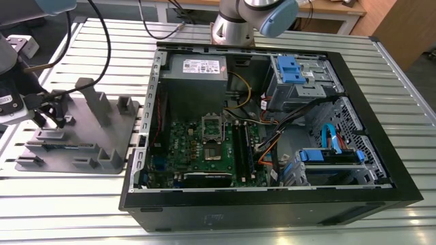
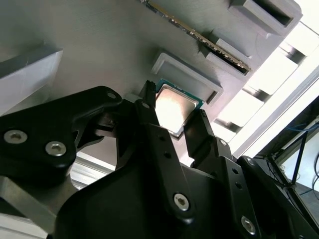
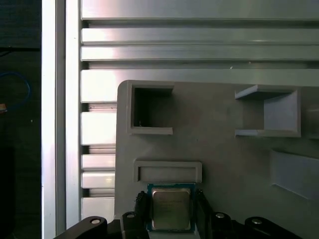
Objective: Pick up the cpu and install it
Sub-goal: 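Pick up the cpu and move it towards the insertion slot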
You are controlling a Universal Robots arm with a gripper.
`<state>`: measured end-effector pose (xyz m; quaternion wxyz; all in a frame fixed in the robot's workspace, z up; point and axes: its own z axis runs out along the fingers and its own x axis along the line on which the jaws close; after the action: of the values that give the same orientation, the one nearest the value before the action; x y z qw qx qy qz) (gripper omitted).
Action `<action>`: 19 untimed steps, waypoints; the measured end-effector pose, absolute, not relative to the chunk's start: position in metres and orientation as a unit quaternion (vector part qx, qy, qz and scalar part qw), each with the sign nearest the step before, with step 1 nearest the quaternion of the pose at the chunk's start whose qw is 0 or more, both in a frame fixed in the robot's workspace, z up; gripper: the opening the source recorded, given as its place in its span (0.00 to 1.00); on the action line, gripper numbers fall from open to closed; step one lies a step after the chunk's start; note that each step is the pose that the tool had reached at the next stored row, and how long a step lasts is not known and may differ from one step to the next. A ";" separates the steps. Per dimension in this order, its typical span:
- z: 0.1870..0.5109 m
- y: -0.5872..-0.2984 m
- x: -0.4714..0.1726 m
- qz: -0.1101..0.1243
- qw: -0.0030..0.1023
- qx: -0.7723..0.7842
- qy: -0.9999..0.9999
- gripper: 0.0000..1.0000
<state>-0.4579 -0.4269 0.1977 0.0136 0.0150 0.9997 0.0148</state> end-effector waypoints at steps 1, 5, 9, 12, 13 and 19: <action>0.199 -0.427 -0.458 0.015 0.014 0.015 1.000 0.47; 0.199 -0.427 -0.458 0.015 0.014 0.015 1.000 0.47; 0.199 -0.427 -0.458 0.015 0.014 0.015 1.000 0.47; 0.199 -0.427 -0.458 0.015 0.014 0.015 1.000 0.47; 0.200 -0.427 -0.458 0.015 0.013 0.015 1.000 0.47; 0.206 -0.427 -0.458 0.015 0.014 0.015 1.000 0.47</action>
<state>-0.4578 -0.4268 0.2063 0.0136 0.0150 0.9997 0.0148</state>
